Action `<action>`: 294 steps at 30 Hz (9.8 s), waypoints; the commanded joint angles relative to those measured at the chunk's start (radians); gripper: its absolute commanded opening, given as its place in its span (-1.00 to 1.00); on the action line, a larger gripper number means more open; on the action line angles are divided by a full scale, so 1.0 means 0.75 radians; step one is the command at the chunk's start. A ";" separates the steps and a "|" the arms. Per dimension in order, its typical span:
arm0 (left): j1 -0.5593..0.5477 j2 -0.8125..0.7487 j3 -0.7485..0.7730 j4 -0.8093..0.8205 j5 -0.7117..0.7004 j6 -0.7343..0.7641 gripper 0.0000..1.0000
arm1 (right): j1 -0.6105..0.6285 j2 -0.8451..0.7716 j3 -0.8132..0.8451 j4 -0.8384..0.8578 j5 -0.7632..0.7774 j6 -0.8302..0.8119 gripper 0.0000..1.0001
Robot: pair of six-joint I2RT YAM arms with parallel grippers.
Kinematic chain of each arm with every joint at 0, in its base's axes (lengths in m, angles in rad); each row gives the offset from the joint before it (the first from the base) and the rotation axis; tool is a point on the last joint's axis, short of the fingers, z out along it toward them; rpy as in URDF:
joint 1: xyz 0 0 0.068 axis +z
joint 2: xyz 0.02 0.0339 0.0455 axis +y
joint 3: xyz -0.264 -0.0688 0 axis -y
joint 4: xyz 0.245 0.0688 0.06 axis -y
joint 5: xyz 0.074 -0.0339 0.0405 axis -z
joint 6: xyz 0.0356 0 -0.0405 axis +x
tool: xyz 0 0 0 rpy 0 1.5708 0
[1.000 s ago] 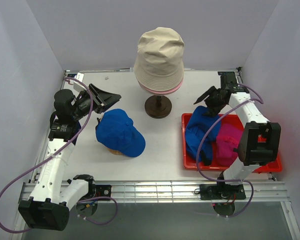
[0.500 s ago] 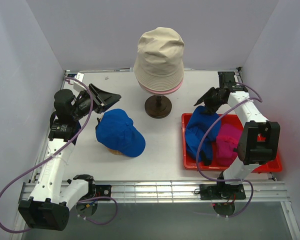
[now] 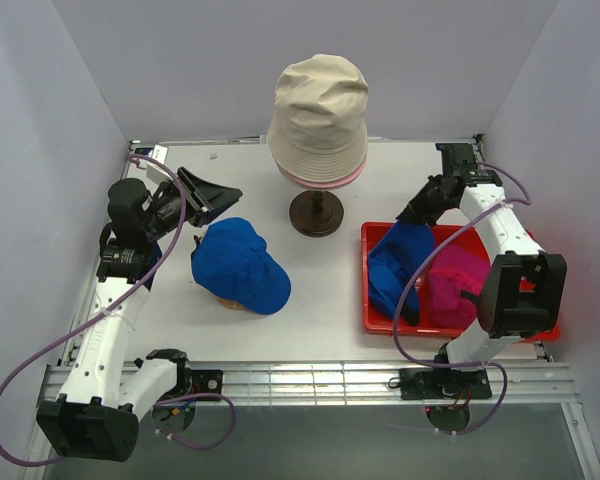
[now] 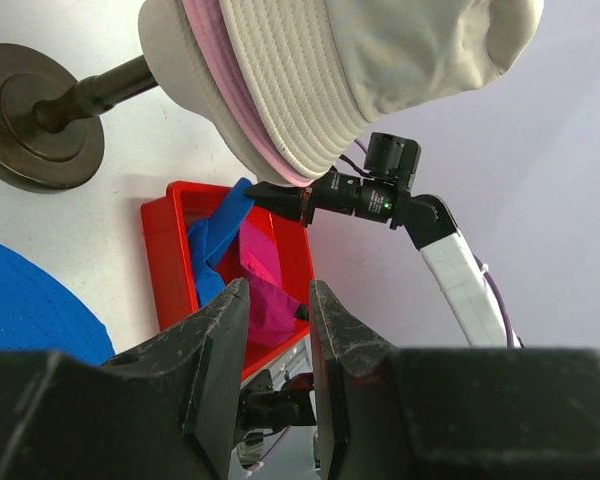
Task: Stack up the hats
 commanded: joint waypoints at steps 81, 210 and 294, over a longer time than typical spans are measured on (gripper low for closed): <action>-0.006 0.280 0.939 -0.288 -0.570 0.087 -0.23 | 1.039 -0.666 0.302 0.833 0.158 0.209 -0.84; -0.006 0.115 0.115 -0.400 -0.444 0.330 -0.28 | 1.604 -0.674 -1.075 1.825 1.191 0.569 -0.84; -0.006 0.215 0.148 -0.435 -0.392 0.416 -0.61 | 1.177 -0.285 -1.155 2.253 0.248 0.702 -0.59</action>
